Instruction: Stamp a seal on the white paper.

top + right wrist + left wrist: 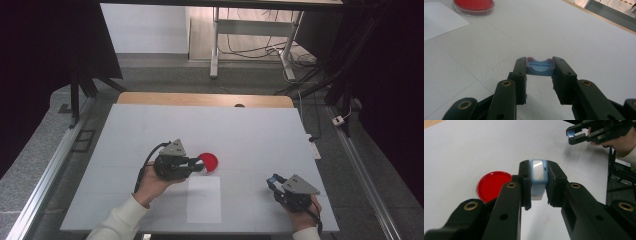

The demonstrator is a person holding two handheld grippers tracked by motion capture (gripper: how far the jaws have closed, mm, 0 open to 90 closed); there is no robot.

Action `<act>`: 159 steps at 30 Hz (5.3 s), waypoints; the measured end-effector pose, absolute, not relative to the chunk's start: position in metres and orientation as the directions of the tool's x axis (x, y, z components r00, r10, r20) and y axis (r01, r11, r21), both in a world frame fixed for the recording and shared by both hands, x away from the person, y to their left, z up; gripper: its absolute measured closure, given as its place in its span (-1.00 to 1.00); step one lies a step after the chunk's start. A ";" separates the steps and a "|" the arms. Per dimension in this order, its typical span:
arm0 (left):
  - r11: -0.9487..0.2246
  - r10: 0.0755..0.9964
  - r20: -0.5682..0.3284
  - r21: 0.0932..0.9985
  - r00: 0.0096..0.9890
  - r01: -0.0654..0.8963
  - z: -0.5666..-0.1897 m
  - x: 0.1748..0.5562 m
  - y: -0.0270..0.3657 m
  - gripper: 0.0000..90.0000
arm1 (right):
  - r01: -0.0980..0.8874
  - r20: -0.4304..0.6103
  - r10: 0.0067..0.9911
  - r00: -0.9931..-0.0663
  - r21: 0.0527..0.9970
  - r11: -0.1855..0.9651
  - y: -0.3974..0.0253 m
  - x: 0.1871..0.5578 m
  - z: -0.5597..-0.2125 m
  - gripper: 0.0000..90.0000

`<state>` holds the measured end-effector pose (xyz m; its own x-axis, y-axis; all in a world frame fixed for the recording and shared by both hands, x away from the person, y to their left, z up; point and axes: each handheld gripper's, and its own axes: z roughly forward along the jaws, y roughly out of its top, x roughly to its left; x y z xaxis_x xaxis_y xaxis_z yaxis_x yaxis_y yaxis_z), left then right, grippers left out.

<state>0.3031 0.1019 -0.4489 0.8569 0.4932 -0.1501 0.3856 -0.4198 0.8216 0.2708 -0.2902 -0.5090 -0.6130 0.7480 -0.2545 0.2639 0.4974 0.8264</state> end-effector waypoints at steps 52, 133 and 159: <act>-0.509 0.426 -0.144 0.778 0.893 0.368 -0.474 0.266 0.085 0.67 | 0.265 -0.262 0.743 -0.616 0.819 0.508 -0.289 0.272 -0.511 0.45; -0.600 0.451 -0.042 0.725 0.892 0.337 -0.510 0.275 0.071 0.68 | 0.267 -0.265 0.743 -0.615 0.817 0.512 -0.289 0.271 -0.511 0.45; -0.661 0.455 -0.017 0.664 0.891 0.350 -0.506 0.277 0.063 0.68 | 0.265 -0.263 0.743 -0.615 0.819 0.510 -0.289 0.272 -0.511 0.45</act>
